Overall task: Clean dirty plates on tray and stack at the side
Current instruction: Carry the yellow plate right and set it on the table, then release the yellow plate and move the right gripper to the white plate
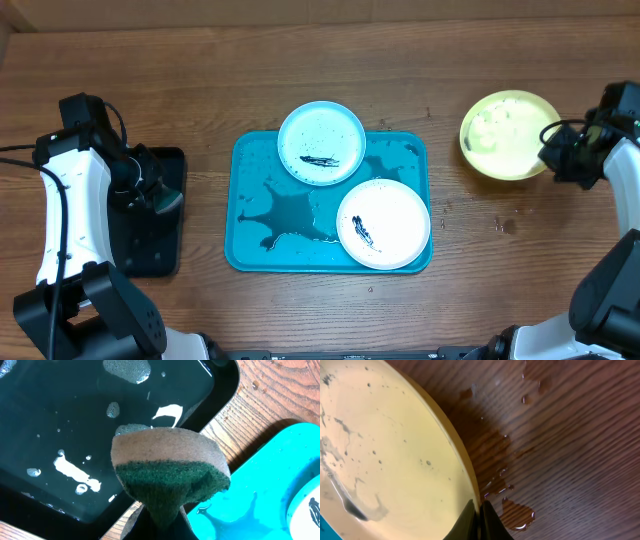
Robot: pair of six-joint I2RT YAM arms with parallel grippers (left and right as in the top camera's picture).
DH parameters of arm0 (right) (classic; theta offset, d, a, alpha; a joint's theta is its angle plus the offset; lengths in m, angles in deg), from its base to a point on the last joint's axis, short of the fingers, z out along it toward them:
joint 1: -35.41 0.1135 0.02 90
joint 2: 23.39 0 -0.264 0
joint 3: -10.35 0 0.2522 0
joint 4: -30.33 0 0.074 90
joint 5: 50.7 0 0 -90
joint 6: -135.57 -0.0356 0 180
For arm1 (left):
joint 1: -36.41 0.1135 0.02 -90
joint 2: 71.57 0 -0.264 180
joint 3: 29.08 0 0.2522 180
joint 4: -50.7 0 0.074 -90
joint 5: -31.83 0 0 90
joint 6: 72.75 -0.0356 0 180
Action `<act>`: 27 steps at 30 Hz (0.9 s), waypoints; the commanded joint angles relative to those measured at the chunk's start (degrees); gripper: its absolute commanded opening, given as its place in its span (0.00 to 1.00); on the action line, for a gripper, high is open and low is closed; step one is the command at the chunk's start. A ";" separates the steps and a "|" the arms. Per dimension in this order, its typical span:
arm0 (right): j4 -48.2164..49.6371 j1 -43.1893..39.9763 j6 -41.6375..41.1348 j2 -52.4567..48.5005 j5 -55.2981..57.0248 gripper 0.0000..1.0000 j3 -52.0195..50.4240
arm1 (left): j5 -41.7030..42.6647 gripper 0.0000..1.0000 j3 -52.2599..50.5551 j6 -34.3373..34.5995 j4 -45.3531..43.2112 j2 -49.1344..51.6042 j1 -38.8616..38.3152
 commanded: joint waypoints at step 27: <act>18.43 27.47 -3.04 0.35 -17.00 0.75 -5.11 | 0.63 0.04 -0.17 -1.51 -0.37 -0.63 0.35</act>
